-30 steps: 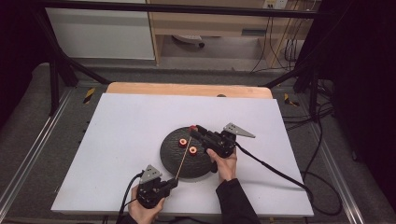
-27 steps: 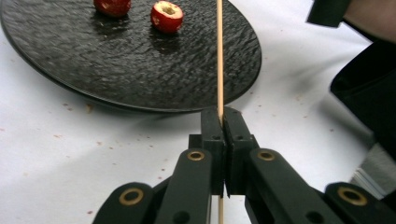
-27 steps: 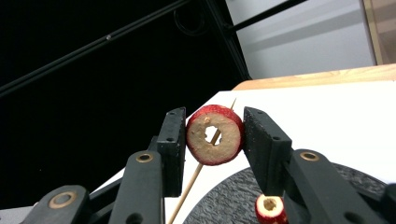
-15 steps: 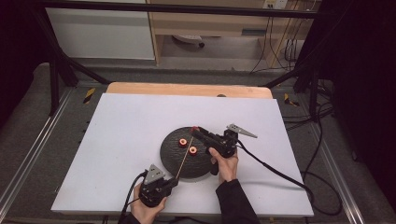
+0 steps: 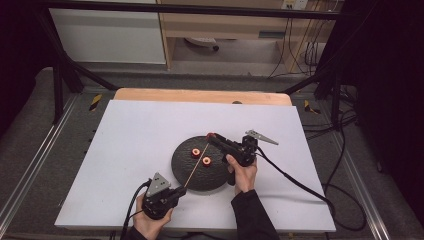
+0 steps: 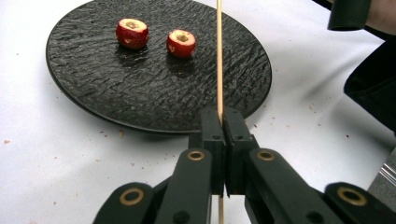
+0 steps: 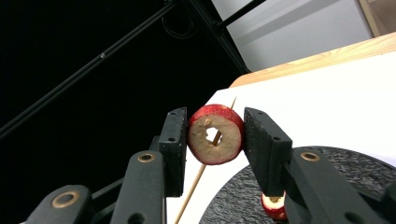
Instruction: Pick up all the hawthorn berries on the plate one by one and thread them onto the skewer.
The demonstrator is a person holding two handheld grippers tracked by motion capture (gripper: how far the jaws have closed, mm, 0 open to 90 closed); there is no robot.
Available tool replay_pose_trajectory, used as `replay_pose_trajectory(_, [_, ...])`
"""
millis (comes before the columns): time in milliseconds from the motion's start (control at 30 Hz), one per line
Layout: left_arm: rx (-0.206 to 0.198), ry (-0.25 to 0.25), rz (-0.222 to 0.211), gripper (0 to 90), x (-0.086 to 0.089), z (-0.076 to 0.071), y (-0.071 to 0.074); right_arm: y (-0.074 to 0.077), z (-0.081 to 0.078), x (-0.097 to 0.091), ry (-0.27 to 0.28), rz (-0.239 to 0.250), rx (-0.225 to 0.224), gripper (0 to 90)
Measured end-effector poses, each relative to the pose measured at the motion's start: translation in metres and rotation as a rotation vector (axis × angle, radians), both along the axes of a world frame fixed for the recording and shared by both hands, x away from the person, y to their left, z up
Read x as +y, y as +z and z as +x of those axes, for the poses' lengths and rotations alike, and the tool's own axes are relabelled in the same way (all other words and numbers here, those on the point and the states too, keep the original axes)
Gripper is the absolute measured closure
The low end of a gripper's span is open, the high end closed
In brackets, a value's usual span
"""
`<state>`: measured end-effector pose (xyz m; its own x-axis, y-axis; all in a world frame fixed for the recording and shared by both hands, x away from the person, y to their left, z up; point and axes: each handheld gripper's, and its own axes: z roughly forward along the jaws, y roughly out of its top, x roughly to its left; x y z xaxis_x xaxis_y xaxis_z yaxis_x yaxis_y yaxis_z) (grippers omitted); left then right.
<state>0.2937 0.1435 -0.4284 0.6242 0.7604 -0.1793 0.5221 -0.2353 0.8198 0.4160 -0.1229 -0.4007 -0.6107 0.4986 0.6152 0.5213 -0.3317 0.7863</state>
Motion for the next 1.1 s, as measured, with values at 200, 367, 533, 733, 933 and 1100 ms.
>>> replay_pose_trajectory(200, [0.02,0.016,0.028,89.0,-0.003,0.002,-0.006,-0.005,-0.005,0.005,-0.004,0.008,0.014,61.8])
replay_pose_trajectory(367, [0.003,0.011,0.015,89.0,-0.003,0.002,-0.002,-0.003,-0.006,0.005,-0.018,0.026,0.015,62.0])
replay_pose_trajectory(533, [-0.074,0.045,-0.007,88.7,-0.004,0.006,0.013,-0.015,-0.008,0.019,0.101,-0.008,0.103,62.0])
replay_pose_trajectory(733, [0.002,0.044,-0.004,88.9,0.0,0.018,0.007,-0.028,-0.019,0.033,0.107,-0.007,0.088,61.8])
replay_pose_trajectory(933, [0.012,0.034,-0.002,88.9,-0.006,0.024,0.008,-0.022,-0.023,0.029,0.09,-0.018,0.056,61.7])
replay_pose_trajectory(1100, [-0.007,0.03,-0.023,88.9,-0.011,0.028,0.013,-0.023,-0.025,0.026,0.105,-0.031,0.069,61.6])
